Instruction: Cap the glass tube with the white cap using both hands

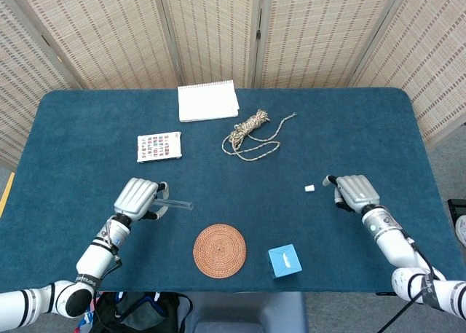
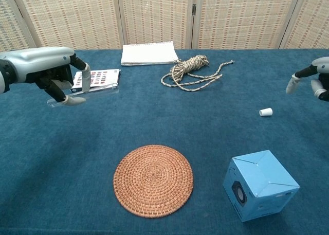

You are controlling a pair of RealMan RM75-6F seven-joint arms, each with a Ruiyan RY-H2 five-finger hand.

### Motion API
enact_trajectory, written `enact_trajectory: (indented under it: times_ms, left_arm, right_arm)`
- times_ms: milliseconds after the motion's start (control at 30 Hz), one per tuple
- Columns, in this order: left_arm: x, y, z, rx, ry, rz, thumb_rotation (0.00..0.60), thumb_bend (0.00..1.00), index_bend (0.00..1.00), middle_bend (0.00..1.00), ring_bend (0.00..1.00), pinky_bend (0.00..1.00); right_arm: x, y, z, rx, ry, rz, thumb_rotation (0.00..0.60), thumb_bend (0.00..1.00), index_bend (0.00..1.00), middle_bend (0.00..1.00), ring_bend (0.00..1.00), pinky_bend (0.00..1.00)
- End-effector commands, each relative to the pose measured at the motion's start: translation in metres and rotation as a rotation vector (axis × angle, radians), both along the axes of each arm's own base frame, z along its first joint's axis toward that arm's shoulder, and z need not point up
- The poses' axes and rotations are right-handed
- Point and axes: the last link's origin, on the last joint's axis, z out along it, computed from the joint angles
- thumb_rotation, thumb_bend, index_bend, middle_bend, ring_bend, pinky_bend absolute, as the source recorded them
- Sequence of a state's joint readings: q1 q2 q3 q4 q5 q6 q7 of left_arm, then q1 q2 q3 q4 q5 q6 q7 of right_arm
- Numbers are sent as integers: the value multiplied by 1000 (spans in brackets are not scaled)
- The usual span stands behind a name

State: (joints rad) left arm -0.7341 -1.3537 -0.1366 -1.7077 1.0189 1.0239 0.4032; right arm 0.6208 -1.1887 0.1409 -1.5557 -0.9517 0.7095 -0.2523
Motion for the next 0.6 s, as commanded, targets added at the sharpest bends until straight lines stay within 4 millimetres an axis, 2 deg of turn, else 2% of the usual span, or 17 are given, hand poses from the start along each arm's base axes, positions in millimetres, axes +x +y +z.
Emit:
enact_trajectory:
  times_ms: [33,600]
  left_arm:
    - [-1,0,0,-1,-8,10,600,308,567,992,991,1000]
    - [-7,-2,-1,-10,-4,3,600,308,565,992,992,1000]
  right_arm:
    - [-6,-6,-12,26,19,-22,600,980,283,1000,1000,1000]
    - [-16,-24,-44,78,63,-37,600,979,283,1000,1000,1000]
